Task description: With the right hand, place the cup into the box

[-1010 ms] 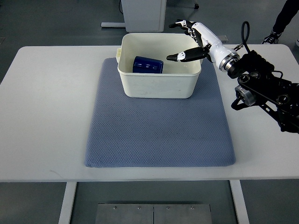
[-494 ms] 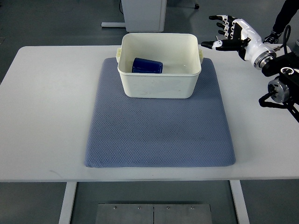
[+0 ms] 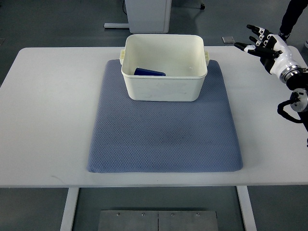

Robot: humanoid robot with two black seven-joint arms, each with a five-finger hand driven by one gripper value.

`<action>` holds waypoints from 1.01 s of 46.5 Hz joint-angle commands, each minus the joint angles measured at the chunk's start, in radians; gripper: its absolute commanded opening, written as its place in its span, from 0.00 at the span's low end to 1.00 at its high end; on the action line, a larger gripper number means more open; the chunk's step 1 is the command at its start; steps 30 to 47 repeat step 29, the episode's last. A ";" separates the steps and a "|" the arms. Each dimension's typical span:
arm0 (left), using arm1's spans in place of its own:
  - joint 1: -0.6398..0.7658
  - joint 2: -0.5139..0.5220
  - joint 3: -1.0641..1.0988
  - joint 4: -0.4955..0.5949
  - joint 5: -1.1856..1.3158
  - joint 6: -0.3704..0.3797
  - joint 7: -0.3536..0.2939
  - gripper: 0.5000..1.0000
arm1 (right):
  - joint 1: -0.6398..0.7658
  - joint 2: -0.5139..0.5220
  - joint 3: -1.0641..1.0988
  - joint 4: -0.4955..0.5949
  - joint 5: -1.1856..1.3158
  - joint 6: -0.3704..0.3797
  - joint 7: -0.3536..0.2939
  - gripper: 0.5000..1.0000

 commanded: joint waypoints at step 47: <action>0.000 0.000 0.000 -0.002 0.000 0.000 0.000 1.00 | -0.073 0.150 0.173 -0.068 0.001 -0.010 -0.014 1.00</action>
